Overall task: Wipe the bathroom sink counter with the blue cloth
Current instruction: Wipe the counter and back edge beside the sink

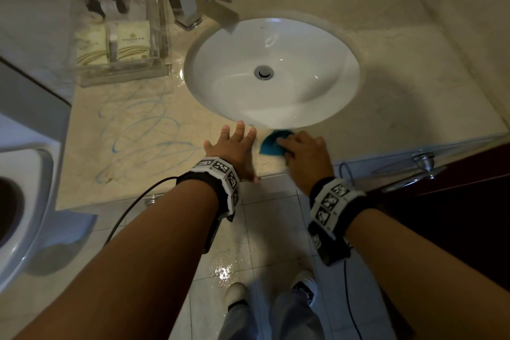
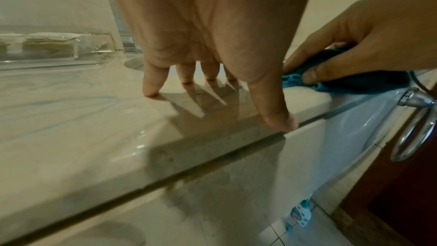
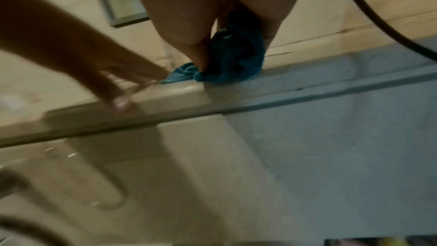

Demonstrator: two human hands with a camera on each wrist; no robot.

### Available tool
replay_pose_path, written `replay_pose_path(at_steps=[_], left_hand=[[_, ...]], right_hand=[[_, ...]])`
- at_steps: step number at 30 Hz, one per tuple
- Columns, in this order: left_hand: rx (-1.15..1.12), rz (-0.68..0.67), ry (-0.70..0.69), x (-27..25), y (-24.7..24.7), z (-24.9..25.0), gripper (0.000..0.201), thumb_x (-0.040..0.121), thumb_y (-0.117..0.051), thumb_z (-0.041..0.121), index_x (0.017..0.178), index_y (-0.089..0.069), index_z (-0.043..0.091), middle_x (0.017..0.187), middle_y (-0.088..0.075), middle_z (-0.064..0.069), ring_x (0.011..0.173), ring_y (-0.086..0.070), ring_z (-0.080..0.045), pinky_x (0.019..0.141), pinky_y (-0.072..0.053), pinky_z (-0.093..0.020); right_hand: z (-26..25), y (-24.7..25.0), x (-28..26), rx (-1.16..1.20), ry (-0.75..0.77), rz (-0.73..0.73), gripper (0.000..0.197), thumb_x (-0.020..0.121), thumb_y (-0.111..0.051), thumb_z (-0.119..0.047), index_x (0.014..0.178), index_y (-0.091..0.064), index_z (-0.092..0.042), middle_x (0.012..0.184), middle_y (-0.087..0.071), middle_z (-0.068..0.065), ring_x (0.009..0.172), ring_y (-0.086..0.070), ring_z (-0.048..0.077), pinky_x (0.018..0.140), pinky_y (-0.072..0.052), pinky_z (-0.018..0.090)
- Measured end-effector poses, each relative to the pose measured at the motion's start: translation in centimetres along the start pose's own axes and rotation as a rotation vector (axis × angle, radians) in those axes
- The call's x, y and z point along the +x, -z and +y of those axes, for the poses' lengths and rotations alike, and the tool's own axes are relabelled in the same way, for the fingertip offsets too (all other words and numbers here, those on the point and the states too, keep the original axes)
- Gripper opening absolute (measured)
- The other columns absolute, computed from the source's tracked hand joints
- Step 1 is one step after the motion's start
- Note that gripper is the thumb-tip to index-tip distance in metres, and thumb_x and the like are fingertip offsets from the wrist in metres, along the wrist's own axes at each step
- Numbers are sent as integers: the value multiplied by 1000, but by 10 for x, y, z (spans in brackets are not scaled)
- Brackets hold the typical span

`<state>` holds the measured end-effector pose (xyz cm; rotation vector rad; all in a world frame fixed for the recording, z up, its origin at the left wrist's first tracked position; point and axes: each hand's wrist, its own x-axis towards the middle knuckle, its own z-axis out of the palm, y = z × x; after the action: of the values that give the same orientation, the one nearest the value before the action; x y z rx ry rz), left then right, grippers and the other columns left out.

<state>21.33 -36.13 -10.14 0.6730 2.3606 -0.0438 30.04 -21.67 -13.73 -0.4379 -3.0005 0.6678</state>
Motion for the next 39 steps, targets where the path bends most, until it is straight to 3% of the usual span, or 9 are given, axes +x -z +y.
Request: replay_pose_path(at_steps=[5, 11, 13, 20, 24, 28, 33, 37, 39], left_hand=[[0, -5, 0, -2, 1, 0, 115, 72, -75, 49, 150, 8, 30, 157, 20, 4, 146, 12, -27, 113, -11, -62], [-16, -5, -1, 2, -2, 0, 116, 71, -76, 47, 150, 7, 31, 157, 20, 5, 146, 13, -27, 112, -11, -64], [-17, -4, 2, 2, -2, -1, 116, 71, -76, 48, 150, 7, 32, 157, 20, 6, 146, 13, -27, 112, -10, -64], [-24, 0, 20, 1, 0, 3, 115, 71, -76, 46, 150, 7, 32, 157, 19, 6, 146, 12, -28, 112, -11, -64], [-24, 5, 18, 1, 0, 2, 116, 71, -77, 46, 150, 7, 32, 158, 18, 5, 146, 11, -28, 112, -12, -63], [-25, 11, 16, 2, -1, 1, 117, 70, -77, 45, 150, 6, 32, 158, 18, 6, 146, 11, -28, 112, -12, -64], [-38, 11, 15, 4, 0, 2, 118, 67, -79, 43, 150, 4, 32, 158, 16, 6, 146, 9, -28, 111, -12, -65], [-39, 13, 29, 4, 2, 5, 118, 66, -81, 40, 150, 2, 32, 158, 14, 6, 146, 8, -29, 110, -13, -66], [-42, 8, 38, 3, 3, 7, 119, 66, -81, 38, 150, 3, 32, 158, 14, 5, 146, 8, -29, 110, -13, -66]], right_hand=[[7, 3, -8, 31, 174, -42, 32, 84, -56, -6, 111, -68, -19, 113, -64, 10, 87, -55, 40, 82, -42, 35], [73, 36, 15, -31, -258, 53, 36, 93, -46, -11, 125, -57, -22, 119, -52, 12, 99, -49, 41, 91, -40, 40], [67, 33, 16, -41, -301, 45, 39, 93, -44, -10, 128, -55, -22, 120, -51, 12, 101, -49, 40, 90, -37, 37], [-3, -3, -8, 69, -10, 19, 34, 88, -52, -9, 117, -64, -22, 119, -57, 4, 98, -49, 36, 86, -34, 29], [16, 10, -5, 91, 57, -51, 31, 89, -53, -13, 116, -65, -24, 118, -58, 3, 97, -51, 34, 91, -41, 34], [72, 37, 6, 55, -155, 70, 35, 88, -52, -9, 120, -61, -21, 117, -56, 11, 98, -54, 39, 95, -44, 44], [96, 51, 8, -22, -444, 115, 37, 93, -46, -12, 129, -54, -19, 128, -45, 14, 104, -45, 42, 92, -38, 38], [57, 32, 3, 32, -297, 72, 40, 93, -43, -7, 130, -53, -20, 126, -45, 12, 105, -42, 38, 92, -34, 36], [40, 18, -1, 21, -152, 38, 39, 93, -43, -8, 128, -55, -22, 125, -48, 9, 103, -42, 35, 89, -29, 28]])
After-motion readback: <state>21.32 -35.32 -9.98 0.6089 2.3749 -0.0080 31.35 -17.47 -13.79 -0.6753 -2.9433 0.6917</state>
